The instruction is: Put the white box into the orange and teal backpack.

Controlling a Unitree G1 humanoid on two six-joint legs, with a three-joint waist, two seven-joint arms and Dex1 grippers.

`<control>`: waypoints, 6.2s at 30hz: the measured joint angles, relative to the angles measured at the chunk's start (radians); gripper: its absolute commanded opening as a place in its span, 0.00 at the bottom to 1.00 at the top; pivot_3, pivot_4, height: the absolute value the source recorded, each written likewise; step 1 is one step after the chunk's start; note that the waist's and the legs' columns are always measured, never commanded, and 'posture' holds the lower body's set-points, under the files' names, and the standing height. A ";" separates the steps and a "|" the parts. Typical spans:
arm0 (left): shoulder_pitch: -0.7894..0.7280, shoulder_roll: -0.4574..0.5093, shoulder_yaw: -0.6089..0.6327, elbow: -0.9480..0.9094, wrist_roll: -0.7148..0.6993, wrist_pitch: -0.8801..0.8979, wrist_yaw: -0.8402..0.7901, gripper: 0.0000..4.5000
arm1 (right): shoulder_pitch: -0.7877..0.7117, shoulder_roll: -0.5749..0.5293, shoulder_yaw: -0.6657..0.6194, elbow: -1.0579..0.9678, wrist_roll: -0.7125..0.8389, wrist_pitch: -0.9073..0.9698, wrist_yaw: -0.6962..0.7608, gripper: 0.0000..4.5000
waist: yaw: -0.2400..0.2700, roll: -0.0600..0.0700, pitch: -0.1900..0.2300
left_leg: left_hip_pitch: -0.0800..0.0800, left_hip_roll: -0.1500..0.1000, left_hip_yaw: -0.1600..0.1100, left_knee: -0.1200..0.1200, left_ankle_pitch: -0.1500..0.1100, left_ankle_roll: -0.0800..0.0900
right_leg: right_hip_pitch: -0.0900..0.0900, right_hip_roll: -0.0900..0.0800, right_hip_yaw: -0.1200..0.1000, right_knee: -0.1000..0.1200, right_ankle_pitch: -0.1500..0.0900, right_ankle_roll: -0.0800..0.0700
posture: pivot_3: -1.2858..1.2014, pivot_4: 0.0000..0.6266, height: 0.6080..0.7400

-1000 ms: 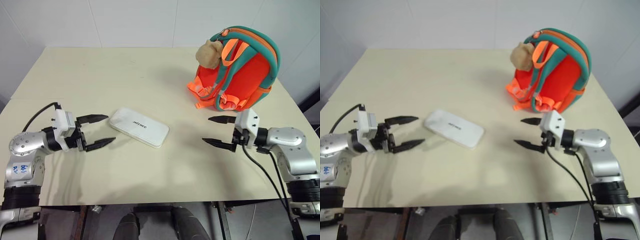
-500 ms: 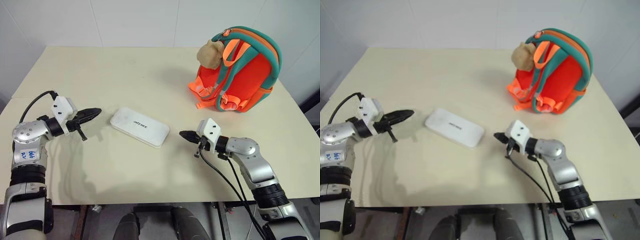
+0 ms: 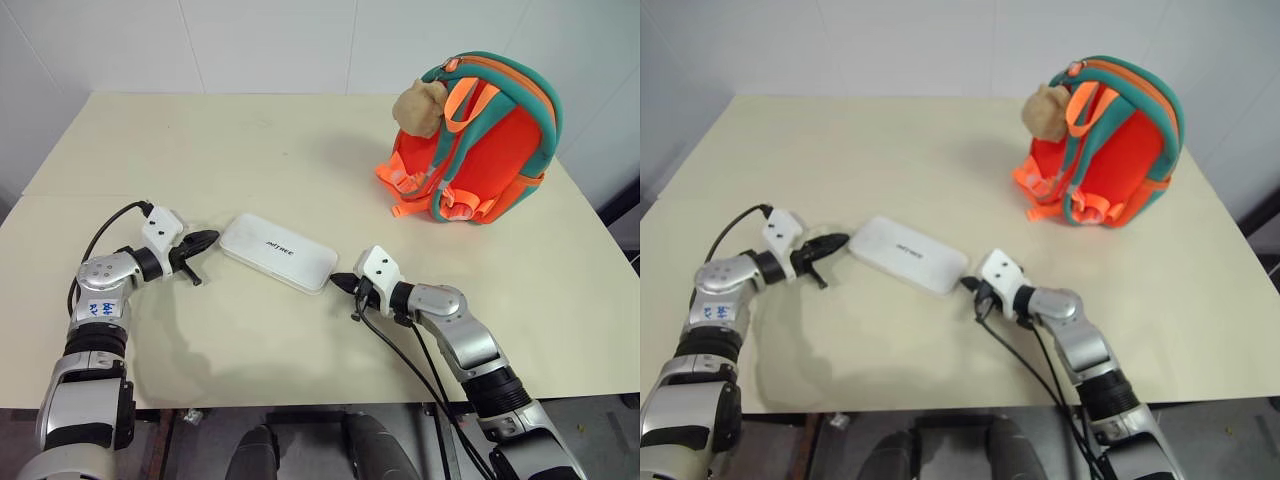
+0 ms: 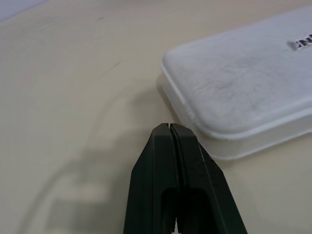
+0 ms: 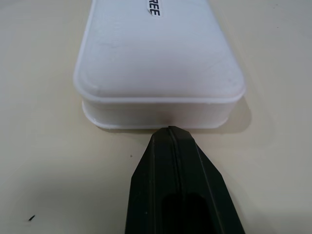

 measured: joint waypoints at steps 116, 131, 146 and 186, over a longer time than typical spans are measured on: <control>0.016 -0.030 -0.225 -0.534 -0.520 1.589 -0.318 0.58 | -0.033 -0.413 -0.095 -0.159 0.433 0.583 0.336 1.00 | 0.002 0.000 0.000 | -0.004 -0.002 -0.005 -0.003 0.003 -0.004 | -0.003 0.000 -0.003 0.001 -0.004 -0.002 | 0.52 0.24 1.00; 0.079 -0.088 -0.097 -0.565 -0.560 1.621 -0.200 0.33 | -0.029 -0.409 -0.099 -0.166 0.435 0.585 0.329 1.00 | 0.002 0.000 0.000 | -0.003 -0.001 -0.005 -0.003 0.003 -0.004 | -0.004 0.000 -0.003 0.001 -0.004 -0.002 | 0.52 0.24 1.00; 0.237 0.016 0.101 -0.760 -0.637 1.554 -0.167 0.33 | -0.247 -0.379 -0.389 0.028 0.390 0.457 0.059 1.00 | -0.001 0.000 0.000 | -0.003 -0.001 -0.004 -0.005 0.003 -0.005 | -0.005 -0.001 -0.002 0.001 -0.004 -0.003 | 0.52 0.24 1.00; 0.381 0.006 0.212 -0.872 -0.744 1.445 -0.007 0.33 | -0.765 -0.109 -0.400 0.997 0.163 -0.173 0.110 0.00 | -0.054 0.001 0.001 | -0.002 -0.001 -0.003 -0.010 0.005 -0.007 | -0.006 -0.001 -0.002 0.002 -0.004 -0.003 | 0.52 0.24 1.00</control>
